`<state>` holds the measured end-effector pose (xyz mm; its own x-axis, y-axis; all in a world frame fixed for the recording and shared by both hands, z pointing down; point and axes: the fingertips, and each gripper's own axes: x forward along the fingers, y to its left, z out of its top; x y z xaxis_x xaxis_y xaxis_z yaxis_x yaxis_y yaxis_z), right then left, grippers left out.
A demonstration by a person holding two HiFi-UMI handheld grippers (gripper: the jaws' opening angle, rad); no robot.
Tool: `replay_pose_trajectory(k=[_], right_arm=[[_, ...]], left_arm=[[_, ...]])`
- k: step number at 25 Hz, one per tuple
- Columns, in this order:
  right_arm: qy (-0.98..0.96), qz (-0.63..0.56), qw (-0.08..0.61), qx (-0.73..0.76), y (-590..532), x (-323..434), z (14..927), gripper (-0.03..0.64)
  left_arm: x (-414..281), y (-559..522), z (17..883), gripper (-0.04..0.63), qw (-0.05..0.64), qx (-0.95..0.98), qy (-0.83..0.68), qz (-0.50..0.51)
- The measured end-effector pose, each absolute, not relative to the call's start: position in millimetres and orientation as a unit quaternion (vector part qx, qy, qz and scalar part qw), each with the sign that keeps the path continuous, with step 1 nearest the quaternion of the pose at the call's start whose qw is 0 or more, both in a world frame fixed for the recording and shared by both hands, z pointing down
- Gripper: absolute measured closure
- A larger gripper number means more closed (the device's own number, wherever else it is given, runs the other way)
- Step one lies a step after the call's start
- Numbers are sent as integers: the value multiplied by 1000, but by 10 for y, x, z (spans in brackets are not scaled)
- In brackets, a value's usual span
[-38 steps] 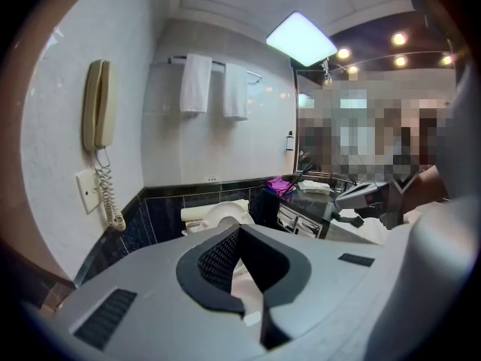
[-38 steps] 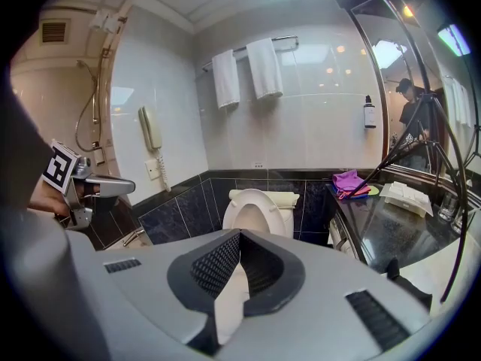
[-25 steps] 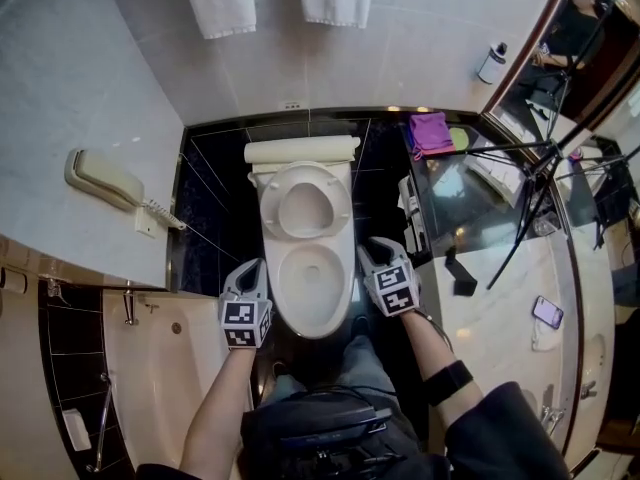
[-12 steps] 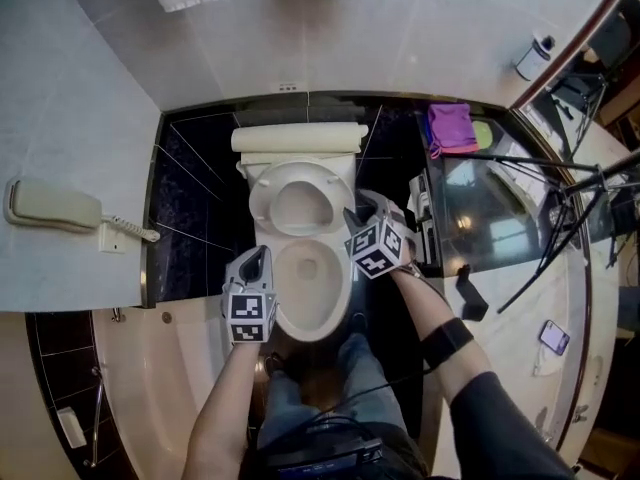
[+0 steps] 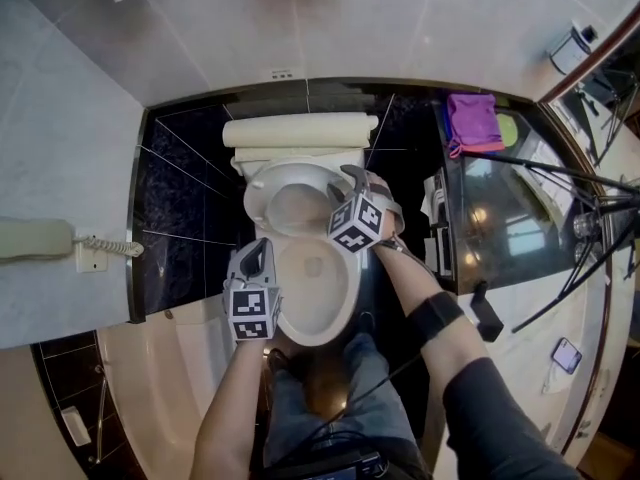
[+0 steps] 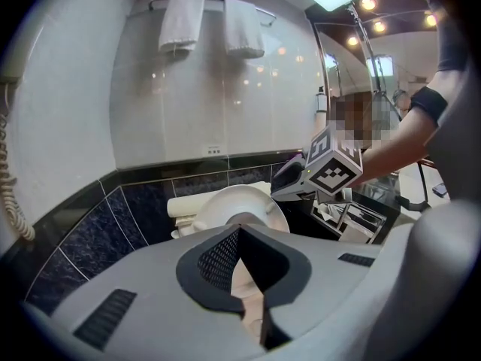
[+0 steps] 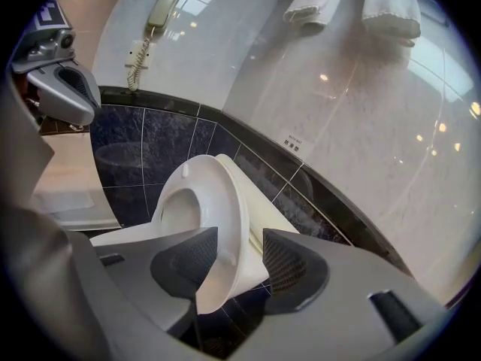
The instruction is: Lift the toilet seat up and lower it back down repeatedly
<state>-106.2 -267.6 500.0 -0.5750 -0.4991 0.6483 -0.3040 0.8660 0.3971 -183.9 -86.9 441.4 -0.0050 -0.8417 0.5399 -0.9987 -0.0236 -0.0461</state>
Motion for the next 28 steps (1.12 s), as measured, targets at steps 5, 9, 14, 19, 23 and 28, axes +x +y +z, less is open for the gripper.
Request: replay_pose_trajectory(k=[5, 9, 14, 19, 23, 28], right_arm=[[-884, -130, 394, 216, -2818, -1306, 5142, 445], [-881, -144, 401, 206, -2885, -1421, 5233, 515], [-879, -152, 403, 204, -2850, -1426, 5233, 520], [-876, -160, 407, 204, -2719, -1382, 5193, 522], [-874, -171, 407, 205, -2516, -1302, 5139, 522], [-872, -189, 401, 208, -2208, -1188, 5087, 525]], left_arm=[[-1767, -971, 4491, 595, 180, 681, -676, 218], [-1715, -918, 4600, 595, 186, 681, -673, 222], [-1691, -795, 4785, 595, 208, 677, -670, 224], [-1675, -657, 4918, 595, 225, 673, -667, 228], [-1649, -510, 5044, 595, 241, 668, -667, 224], [-1534, -281, 5208, 595, 266, 667, -660, 221]])
